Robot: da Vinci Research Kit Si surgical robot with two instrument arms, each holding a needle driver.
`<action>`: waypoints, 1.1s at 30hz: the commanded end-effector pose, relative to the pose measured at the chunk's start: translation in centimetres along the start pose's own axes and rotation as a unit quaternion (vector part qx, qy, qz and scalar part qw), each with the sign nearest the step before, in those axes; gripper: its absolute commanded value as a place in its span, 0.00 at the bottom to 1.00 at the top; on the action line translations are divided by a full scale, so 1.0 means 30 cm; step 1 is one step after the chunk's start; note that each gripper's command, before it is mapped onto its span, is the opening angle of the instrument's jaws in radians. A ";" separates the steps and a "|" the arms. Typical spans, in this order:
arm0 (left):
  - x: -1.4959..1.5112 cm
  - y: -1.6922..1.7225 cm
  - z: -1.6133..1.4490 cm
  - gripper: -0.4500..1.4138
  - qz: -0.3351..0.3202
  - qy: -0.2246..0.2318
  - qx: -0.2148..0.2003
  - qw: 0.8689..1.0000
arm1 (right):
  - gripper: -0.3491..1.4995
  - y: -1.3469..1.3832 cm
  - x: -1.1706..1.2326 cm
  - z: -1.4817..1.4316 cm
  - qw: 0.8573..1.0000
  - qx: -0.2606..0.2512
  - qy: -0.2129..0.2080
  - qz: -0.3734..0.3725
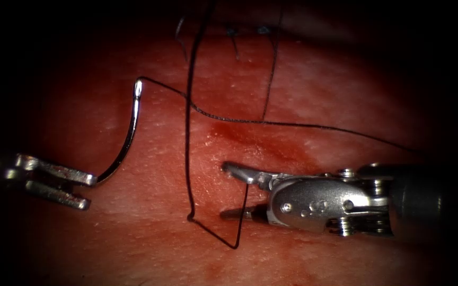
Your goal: Wound Closure
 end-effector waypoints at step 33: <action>-0.002 -0.001 0.002 0.00 0.000 0.002 -0.002 1.000 | 0.00 -0.0204 0.0442 -0.0243 0.999 0.044 0.030 0.007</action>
